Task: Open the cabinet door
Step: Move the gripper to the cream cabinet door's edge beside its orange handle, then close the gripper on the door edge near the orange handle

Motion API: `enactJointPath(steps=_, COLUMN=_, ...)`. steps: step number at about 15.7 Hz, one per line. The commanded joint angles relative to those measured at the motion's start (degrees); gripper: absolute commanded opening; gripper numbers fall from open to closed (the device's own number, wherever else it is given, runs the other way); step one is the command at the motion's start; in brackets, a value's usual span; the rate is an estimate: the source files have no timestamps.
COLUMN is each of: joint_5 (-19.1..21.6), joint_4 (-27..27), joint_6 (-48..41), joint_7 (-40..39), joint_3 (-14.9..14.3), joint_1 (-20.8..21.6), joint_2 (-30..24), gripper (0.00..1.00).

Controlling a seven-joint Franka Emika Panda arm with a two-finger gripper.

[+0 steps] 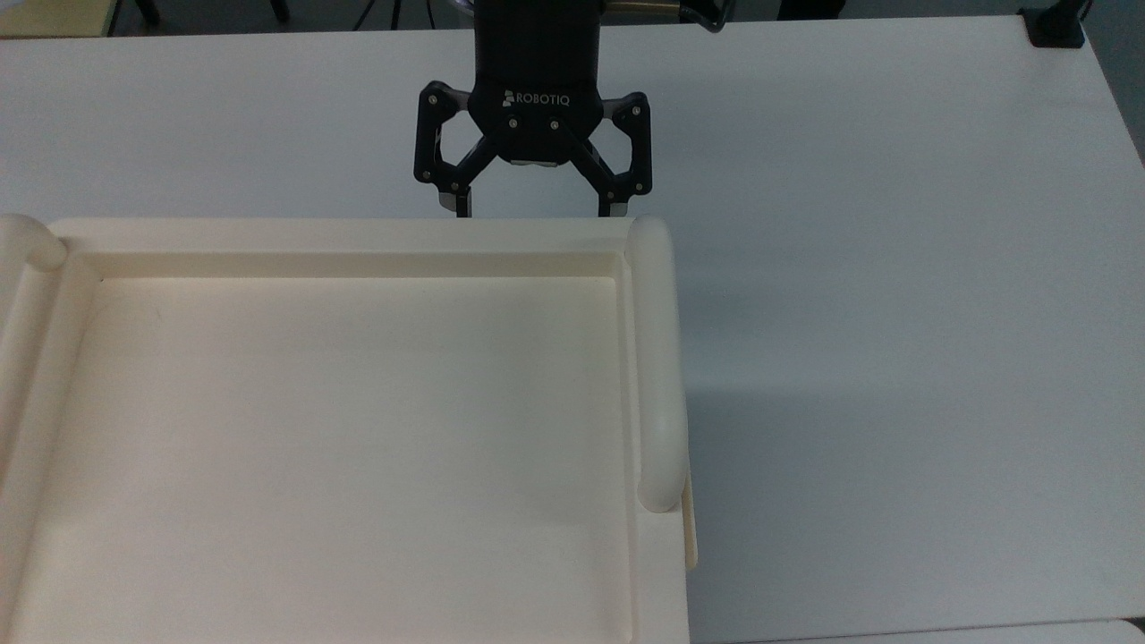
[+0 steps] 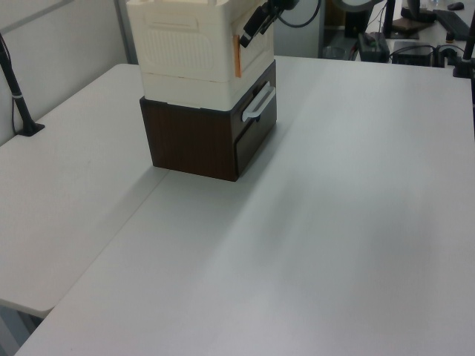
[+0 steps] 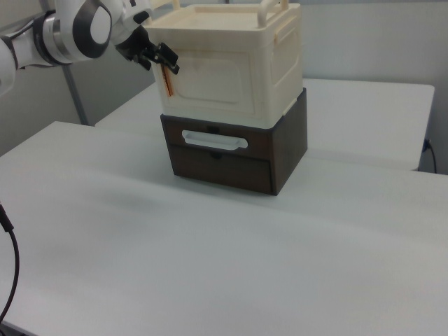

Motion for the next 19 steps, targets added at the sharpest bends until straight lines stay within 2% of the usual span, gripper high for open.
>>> enactJointPath(steps=1, joint_5=-3.59, joint_4=0.80, joint_6=3.56, joint_7=1.68, joint_3=-0.41, joint_1=0.55, joint_2=1.80, gripper=1.00)
enactJointPath(steps=2, joint_5=-4.21, joint_4=0.71, joint_6=4.09, joint_7=1.68, joint_3=-0.33, joint_1=0.55, joint_2=1.89, gripper=1.00)
enactJointPath(steps=6, joint_5=-6.58, joint_4=0.71, joint_6=4.63, joint_7=1.51, joint_3=-0.33, joint_1=0.64, joint_2=2.51, gripper=0.80)
enactJointPath(steps=7, joint_5=-7.20, joint_4=0.71, joint_6=4.63, joint_7=1.59, joint_3=-0.33, joint_1=0.64, joint_2=2.51, gripper=0.78)
enactJointPath(steps=9, joint_5=-7.38, joint_4=0.71, joint_6=4.63, joint_7=1.59, joint_3=-0.41, joint_1=1.60, joint_2=2.51, gripper=0.73)
enactJointPath(steps=12, joint_5=-7.64, joint_4=0.71, joint_6=4.72, joint_7=1.59, joint_3=-0.33, joint_1=1.69, joint_2=2.60, gripper=0.70)
enactJointPath(steps=14, joint_5=-7.64, joint_4=0.71, joint_6=4.72, joint_7=1.68, joint_3=-0.41, joint_1=1.78, joint_2=2.60, gripper=0.62)
enactJointPath(steps=16, joint_5=-7.56, joint_4=0.71, joint_6=4.72, joint_7=1.68, joint_3=-0.33, joint_1=1.78, joint_2=2.68, gripper=0.49)
enactJointPath(steps=19, joint_5=-7.56, joint_4=0.71, joint_6=4.80, joint_7=1.77, joint_3=-0.33, joint_1=1.69, joint_2=2.68, gripper=0.45)
